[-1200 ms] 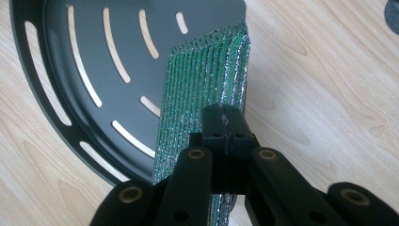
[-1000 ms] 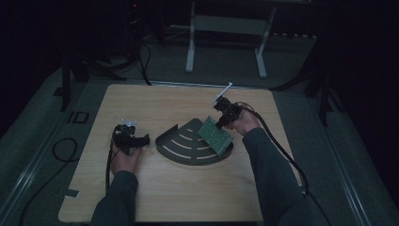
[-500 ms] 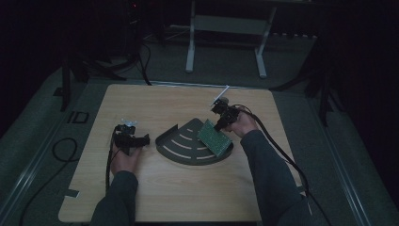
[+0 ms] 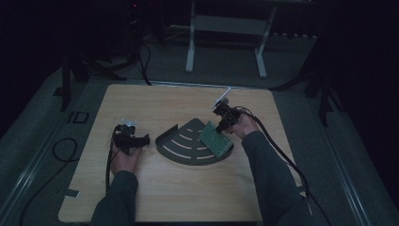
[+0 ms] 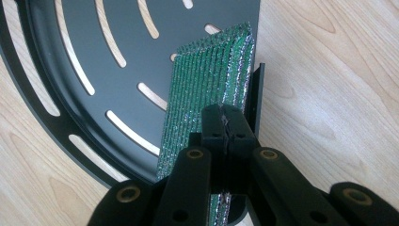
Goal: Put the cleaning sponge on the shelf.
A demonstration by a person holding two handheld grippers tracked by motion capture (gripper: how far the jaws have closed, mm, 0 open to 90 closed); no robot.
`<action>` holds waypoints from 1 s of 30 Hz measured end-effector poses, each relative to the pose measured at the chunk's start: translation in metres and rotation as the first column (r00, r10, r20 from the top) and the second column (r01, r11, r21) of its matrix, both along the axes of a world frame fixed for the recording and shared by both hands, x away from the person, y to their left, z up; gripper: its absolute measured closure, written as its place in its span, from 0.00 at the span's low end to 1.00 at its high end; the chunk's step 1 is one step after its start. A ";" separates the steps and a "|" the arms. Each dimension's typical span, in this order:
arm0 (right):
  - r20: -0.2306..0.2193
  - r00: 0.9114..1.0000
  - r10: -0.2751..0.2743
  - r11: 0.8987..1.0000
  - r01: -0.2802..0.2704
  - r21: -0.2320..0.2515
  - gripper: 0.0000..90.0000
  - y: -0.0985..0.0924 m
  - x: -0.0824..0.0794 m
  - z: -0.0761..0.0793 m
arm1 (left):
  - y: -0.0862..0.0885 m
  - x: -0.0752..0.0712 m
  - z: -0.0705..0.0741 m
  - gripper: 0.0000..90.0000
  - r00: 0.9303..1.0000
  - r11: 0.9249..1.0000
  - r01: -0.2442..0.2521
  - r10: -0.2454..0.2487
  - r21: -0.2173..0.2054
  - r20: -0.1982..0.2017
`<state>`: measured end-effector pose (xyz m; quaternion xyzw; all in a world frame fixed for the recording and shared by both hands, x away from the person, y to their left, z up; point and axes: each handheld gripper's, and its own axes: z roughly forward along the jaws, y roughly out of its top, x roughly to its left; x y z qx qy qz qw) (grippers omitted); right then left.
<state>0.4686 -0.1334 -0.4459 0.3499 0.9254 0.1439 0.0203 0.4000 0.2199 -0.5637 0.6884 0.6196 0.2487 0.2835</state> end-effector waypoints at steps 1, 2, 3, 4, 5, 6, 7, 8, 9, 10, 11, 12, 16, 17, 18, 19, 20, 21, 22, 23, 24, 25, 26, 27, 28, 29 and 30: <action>0.000 1.000 0.000 1.000 0.000 -0.002 0.99 0.000 0.000 0.000 | 0.000 0.000 0.000 0.09 1.000 1.000 0.000 0.000 0.000 0.000; 0.000 1.000 0.000 1.000 0.000 -0.004 0.99 0.000 0.001 -0.001 | 0.000 0.000 0.000 0.09 1.000 1.000 0.000 0.000 0.000 0.000; 0.001 1.000 -0.003 1.000 0.003 -0.004 0.99 0.000 0.001 -0.001 | 0.000 0.000 0.000 0.09 1.000 1.000 0.000 0.000 -0.001 0.000; -0.001 1.000 -0.008 1.000 0.008 -0.004 0.99 0.000 0.001 -0.001 | 0.000 0.000 0.000 0.09 1.000 1.000 0.000 0.000 -0.001 0.000; -0.002 1.000 -0.010 1.000 0.010 -0.003 0.98 0.000 0.001 -0.002 | 0.000 0.000 0.000 0.09 1.000 1.000 -0.001 0.001 -0.001 0.000; -0.001 1.000 -0.005 1.000 0.005 -0.006 0.98 0.000 0.001 -0.002 | 0.000 0.000 0.000 0.09 1.000 1.000 -0.001 0.001 -0.001 0.000; -0.002 1.000 -0.002 1.000 0.002 -0.007 0.98 0.000 0.001 -0.002 | 0.000 0.000 0.000 0.09 1.000 1.000 0.000 0.000 -0.001 0.000; -0.007 1.000 -0.003 1.000 0.003 -0.008 0.98 0.000 0.001 -0.002 | 0.000 0.000 0.000 0.09 1.000 1.000 -0.001 0.001 -0.001 0.000; -0.011 1.000 -0.002 1.000 0.002 -0.011 0.98 0.000 0.001 -0.002 | 0.000 0.000 0.000 0.09 1.000 1.000 0.000 0.000 -0.001 -0.001; -0.014 1.000 -0.002 1.000 0.002 -0.014 0.98 0.000 0.001 -0.003 | 0.000 0.000 0.000 0.09 1.000 1.000 -0.001 0.001 -0.001 0.000; -0.015 1.000 -0.004 1.000 0.004 -0.015 0.98 0.000 0.001 -0.003 | 0.000 0.000 0.000 0.09 1.000 1.000 -0.001 0.001 -0.001 0.000; -0.017 1.000 -0.003 1.000 0.003 -0.017 0.98 0.000 0.001 -0.004 | 0.000 0.000 0.000 0.09 1.000 1.000 -0.001 0.001 -0.001 0.000; -0.016 1.000 0.000 1.000 0.000 -0.020 0.98 0.000 0.001 -0.004 | 0.000 0.000 0.000 0.09 1.000 1.000 -0.001 0.001 -0.001 0.000; -0.015 1.000 -0.002 1.000 0.001 -0.022 0.98 0.000 0.001 -0.004 | 0.000 0.000 0.000 0.09 1.000 1.000 -0.001 0.001 -0.001 0.000; -0.015 1.000 -0.002 1.000 0.001 -0.022 0.98 0.000 0.001 -0.004 | 0.000 0.000 0.000 0.09 1.000 1.000 -0.001 0.001 -0.001 0.000; -0.011 1.000 -0.002 1.000 0.002 -0.022 0.97 0.000 0.001 -0.004 | 0.000 0.000 0.000 0.09 1.000 1.000 -0.001 0.001 -0.001 0.000; -0.011 1.000 -0.007 1.000 0.007 -0.019 0.94 -0.002 0.000 -0.003 | 0.000 0.000 0.000 0.09 1.000 1.000 -0.001 0.001 -0.001 0.000; -0.008 1.000 -0.009 1.000 0.009 -0.016 0.93 -0.003 0.000 -0.003 | 0.000 0.000 0.000 0.09 1.000 1.000 -0.001 0.001 -0.002 0.000; -0.004 1.000 -0.009 1.000 0.009 -0.015 0.90 -0.005 0.000 -0.003 | 0.000 0.000 0.000 0.09 1.000 1.000 -0.001 0.001 -0.001 0.000; 0.000 1.000 -0.011 1.000 0.011 -0.015 0.87 -0.008 -0.001 -0.004 | 0.000 0.000 0.000 0.09 1.000 1.000 -0.001 0.001 -0.002 0.000; 0.004 1.000 -0.017 1.000 0.017 -0.013 0.84 -0.010 -0.001 -0.004 | 0.000 0.000 0.000 0.09 1.000 1.000 -0.001 0.001 -0.002 0.000; 0.009 1.000 -0.025 1.000 0.025 -0.007 0.80 -0.014 -0.002 -0.005 | 0.000 0.000 0.000 0.09 1.000 1.000 0.000 0.000 -0.001 -0.001; 0.011 0.999 -0.033 0.999 0.033 -0.002 0.75 -0.017 -0.002 -0.005 | 0.000 0.000 0.000 0.09 1.000 1.000 0.000 0.000 -0.001 -0.001; 0.013 0.999 -0.038 0.999 0.038 0.007 0.72 -0.021 -0.002 -0.006 | 0.000 0.000 0.000 0.09 1.000 1.000 -0.001 0.001 -0.001 -0.001; 0.011 0.999 -0.048 0.999 0.048 0.016 0.69 -0.025 -0.003 -0.006 | 0.000 0.000 0.000 0.09 1.000 1.000 0.000 0.000 -0.001 -0.001; 0.006 0.998 -0.056 0.998 0.056 0.026 0.66 -0.029 -0.003 -0.007 | 0.000 0.000 0.000 0.09 1.000 1.000 0.000 0.000 -0.001 -0.001; 0.002 0.998 -0.066 0.997 0.066 0.039 0.64 -0.033 -0.003 -0.007 | 0.000 0.000 0.000 0.09 1.000 1.000 0.000 0.000 -0.001 -0.001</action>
